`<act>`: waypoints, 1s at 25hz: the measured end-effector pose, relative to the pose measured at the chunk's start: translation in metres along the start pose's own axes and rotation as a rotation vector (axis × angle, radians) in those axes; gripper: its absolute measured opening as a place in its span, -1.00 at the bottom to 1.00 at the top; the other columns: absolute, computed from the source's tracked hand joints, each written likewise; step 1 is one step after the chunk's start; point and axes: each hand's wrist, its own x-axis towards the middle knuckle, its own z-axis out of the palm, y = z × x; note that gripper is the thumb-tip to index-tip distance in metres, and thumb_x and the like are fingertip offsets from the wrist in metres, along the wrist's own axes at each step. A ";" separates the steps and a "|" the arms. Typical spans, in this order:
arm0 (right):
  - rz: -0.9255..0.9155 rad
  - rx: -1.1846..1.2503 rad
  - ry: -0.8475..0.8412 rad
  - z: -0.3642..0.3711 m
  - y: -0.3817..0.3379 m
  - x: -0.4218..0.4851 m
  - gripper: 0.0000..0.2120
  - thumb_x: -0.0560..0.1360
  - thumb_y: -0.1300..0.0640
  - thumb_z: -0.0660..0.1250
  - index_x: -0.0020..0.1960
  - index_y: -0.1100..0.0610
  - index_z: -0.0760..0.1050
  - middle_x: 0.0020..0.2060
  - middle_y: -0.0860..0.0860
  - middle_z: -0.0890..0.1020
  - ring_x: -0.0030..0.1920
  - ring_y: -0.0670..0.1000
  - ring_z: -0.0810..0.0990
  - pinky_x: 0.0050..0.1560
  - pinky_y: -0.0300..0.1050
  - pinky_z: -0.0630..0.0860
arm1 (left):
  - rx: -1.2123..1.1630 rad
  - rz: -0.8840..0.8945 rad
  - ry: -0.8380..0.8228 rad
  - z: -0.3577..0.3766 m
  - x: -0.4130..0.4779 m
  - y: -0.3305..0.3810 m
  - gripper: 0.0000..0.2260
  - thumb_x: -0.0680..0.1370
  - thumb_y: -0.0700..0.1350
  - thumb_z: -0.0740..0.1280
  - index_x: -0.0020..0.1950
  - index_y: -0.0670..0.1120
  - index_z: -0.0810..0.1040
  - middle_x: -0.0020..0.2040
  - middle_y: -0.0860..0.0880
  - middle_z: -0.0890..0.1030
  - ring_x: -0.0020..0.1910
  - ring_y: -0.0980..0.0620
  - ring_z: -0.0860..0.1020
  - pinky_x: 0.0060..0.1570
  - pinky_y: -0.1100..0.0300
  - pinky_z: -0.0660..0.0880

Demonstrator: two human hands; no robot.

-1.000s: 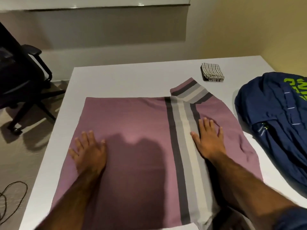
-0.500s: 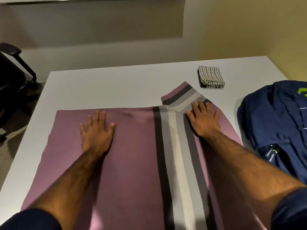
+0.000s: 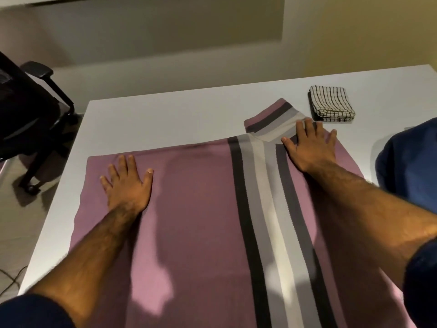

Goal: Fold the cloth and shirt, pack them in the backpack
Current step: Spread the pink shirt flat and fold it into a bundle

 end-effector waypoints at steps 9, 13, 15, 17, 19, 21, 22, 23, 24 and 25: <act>-0.308 0.163 0.025 0.019 -0.146 -0.120 -0.40 0.68 -0.26 -0.24 0.65 -0.07 -0.19 0.63 0.05 -0.23 0.62 0.11 -0.28 0.56 0.30 -0.21 | 0.018 0.589 -0.093 0.025 -0.088 0.119 -0.43 0.71 0.21 -0.09 0.68 0.10 -0.17 0.67 0.06 -0.23 0.64 0.03 -0.26 0.61 -0.12 -0.18; -0.253 0.040 -0.004 0.028 -0.116 -0.102 -0.33 0.64 -0.32 -0.28 0.65 -0.02 -0.22 0.63 0.01 -0.21 0.62 0.07 -0.27 0.58 0.26 -0.19 | 0.031 0.325 -0.015 0.024 -0.050 0.063 -0.35 0.64 0.34 -0.15 0.68 0.12 -0.15 0.69 0.03 -0.17 0.66 -0.08 -0.18 0.61 -0.14 -0.18; -0.213 0.012 0.008 0.022 -0.088 -0.091 -0.31 0.64 -0.32 -0.31 0.65 0.01 -0.22 0.64 0.01 -0.19 0.62 0.06 -0.25 0.58 0.24 -0.18 | 0.040 0.252 0.000 0.017 -0.031 0.033 -0.31 0.61 0.38 -0.17 0.68 0.10 -0.10 0.69 0.01 -0.10 0.66 -0.15 -0.11 0.60 -0.18 -0.13; -0.172 0.012 0.009 0.016 -0.055 -0.080 -0.30 0.63 -0.32 -0.32 0.65 0.03 -0.22 0.64 0.00 -0.18 0.62 0.04 -0.24 0.58 0.21 -0.18 | 0.050 0.207 0.016 0.012 -0.017 0.009 -0.28 0.59 0.40 -0.21 0.69 0.09 -0.08 0.69 -0.02 -0.07 0.66 -0.19 -0.08 0.60 -0.21 -0.11; -0.138 0.031 0.001 0.011 -0.027 -0.067 -0.30 0.63 -0.32 -0.28 0.65 0.04 -0.21 0.64 -0.01 -0.17 0.62 0.02 -0.22 0.59 0.21 -0.17 | 0.033 0.148 0.041 0.007 -0.009 -0.014 -0.24 0.58 0.43 -0.24 0.69 0.06 -0.04 0.69 -0.07 -0.04 0.65 -0.24 -0.04 0.59 -0.23 -0.09; -0.090 0.051 0.011 0.006 0.001 -0.049 -0.29 0.64 -0.31 -0.26 0.66 0.06 -0.18 0.64 0.00 -0.14 0.63 0.02 -0.19 0.59 0.20 -0.15 | 0.013 0.140 0.063 0.007 -0.006 -0.024 -0.23 0.58 0.44 -0.23 0.68 0.04 0.00 0.69 -0.10 0.00 0.63 -0.28 0.01 0.56 -0.25 -0.06; -0.069 0.066 0.005 0.001 0.014 -0.039 -0.29 0.64 -0.31 -0.24 0.66 0.08 -0.17 0.65 0.02 -0.13 0.63 0.02 -0.17 0.59 0.19 -0.15 | 0.008 0.148 0.079 0.008 -0.006 -0.025 -0.23 0.58 0.43 -0.21 0.68 0.03 0.02 0.68 -0.12 0.03 0.62 -0.30 0.04 0.55 -0.27 -0.04; -0.050 0.094 -0.010 -0.005 0.025 -0.030 -0.29 0.64 -0.30 -0.23 0.66 0.08 -0.17 0.65 0.03 -0.11 0.63 0.03 -0.16 0.59 0.18 -0.16 | 0.006 0.159 0.099 0.009 -0.004 -0.025 -0.24 0.59 0.42 -0.18 0.67 0.02 0.05 0.67 -0.14 0.06 0.61 -0.33 0.07 0.53 -0.30 0.00; -0.019 0.127 -0.017 -0.012 0.033 -0.024 -0.29 0.65 -0.30 -0.21 0.66 0.10 -0.16 0.65 0.06 -0.11 0.63 0.05 -0.15 0.59 0.19 -0.17 | 0.005 0.160 0.112 0.010 -0.003 -0.021 -0.25 0.60 0.41 -0.17 0.67 0.00 0.06 0.67 -0.16 0.09 0.59 -0.35 0.10 0.52 -0.32 0.03; 0.028 0.149 -0.002 -0.019 0.034 -0.024 -0.29 0.66 -0.28 -0.18 0.65 0.12 -0.14 0.65 0.09 -0.09 0.63 0.09 -0.13 0.59 0.20 -0.15 | 0.002 0.155 0.114 0.015 0.000 -0.022 -0.26 0.60 0.41 -0.15 0.66 0.00 0.06 0.66 -0.16 0.10 0.58 -0.37 0.11 0.50 -0.34 0.05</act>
